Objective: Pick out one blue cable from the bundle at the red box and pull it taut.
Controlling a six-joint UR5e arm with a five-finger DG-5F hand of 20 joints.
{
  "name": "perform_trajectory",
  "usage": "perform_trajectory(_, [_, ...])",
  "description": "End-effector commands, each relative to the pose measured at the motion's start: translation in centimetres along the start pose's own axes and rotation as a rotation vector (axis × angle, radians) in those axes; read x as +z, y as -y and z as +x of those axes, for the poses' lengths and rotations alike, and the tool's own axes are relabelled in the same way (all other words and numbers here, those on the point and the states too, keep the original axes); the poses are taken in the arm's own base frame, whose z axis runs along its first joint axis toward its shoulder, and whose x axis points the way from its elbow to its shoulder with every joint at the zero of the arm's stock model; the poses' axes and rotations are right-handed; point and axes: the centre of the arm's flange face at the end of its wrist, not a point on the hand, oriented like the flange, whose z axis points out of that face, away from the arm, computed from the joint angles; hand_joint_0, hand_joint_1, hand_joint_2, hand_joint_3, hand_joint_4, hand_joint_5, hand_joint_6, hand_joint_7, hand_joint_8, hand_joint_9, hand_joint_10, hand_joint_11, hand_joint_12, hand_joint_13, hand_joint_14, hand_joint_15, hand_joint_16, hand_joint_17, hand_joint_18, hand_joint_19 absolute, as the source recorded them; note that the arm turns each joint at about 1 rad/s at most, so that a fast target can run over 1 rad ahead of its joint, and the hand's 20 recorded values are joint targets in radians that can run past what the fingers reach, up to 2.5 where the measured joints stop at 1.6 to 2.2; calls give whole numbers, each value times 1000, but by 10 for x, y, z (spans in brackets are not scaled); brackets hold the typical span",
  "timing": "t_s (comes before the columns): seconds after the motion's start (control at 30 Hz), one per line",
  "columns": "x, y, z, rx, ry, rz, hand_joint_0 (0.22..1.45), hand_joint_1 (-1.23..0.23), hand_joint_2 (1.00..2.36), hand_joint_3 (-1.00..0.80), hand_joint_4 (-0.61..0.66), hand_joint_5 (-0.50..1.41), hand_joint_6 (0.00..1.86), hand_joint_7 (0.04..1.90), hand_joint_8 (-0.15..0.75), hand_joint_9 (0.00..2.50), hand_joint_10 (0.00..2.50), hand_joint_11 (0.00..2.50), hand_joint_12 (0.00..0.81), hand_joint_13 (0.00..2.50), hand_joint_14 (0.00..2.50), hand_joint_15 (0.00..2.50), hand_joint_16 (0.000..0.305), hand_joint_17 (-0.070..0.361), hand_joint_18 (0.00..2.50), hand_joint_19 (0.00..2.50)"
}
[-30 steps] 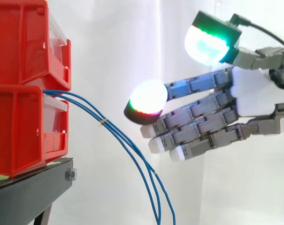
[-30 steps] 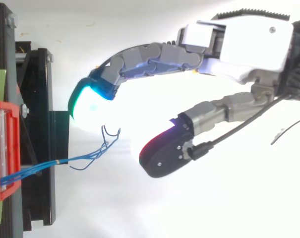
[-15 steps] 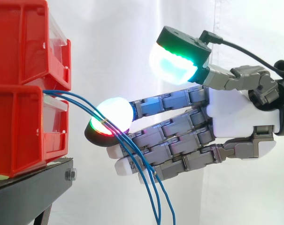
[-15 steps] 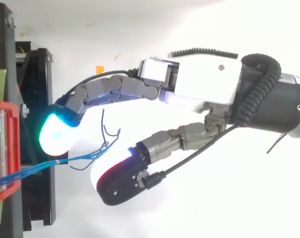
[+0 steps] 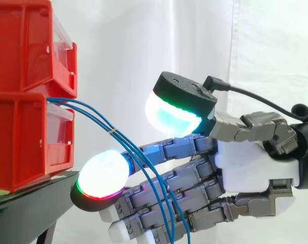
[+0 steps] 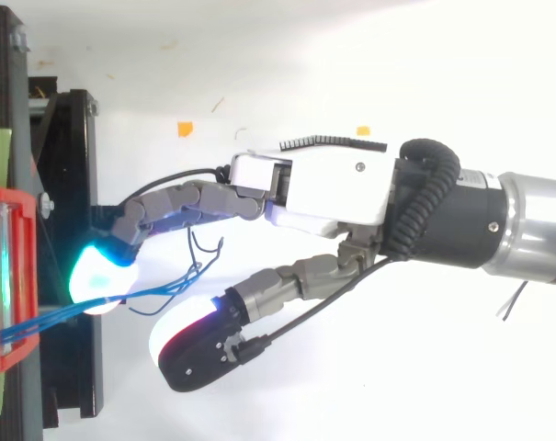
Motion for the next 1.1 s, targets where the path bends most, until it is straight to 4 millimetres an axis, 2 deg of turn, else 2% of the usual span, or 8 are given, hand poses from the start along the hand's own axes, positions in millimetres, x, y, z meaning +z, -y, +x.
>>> perform_trajectory(0.0, [1,3,0,9,-4,2,507,-540,1000,-500,181,-215,502,773,246,447,5,161,322,383,13,286,45,101,224,390])
perform_trajectory(0.13, [1,2,1,19,-11,-8,527,-533,1000,-500,184,-197,503,837,242,474,6,184,314,416,13,316,43,98,244,415])
perform_trajectory(0.5, [3,0,-5,51,-16,-22,544,-530,1000,-493,176,-194,503,843,238,497,7,215,314,440,15,330,42,93,243,432])
perform_trajectory(1.07, [5,0,-14,70,-15,-32,594,-598,1009,-379,174,-163,503,1000,233,520,10,247,307,468,16,353,40,90,273,461])
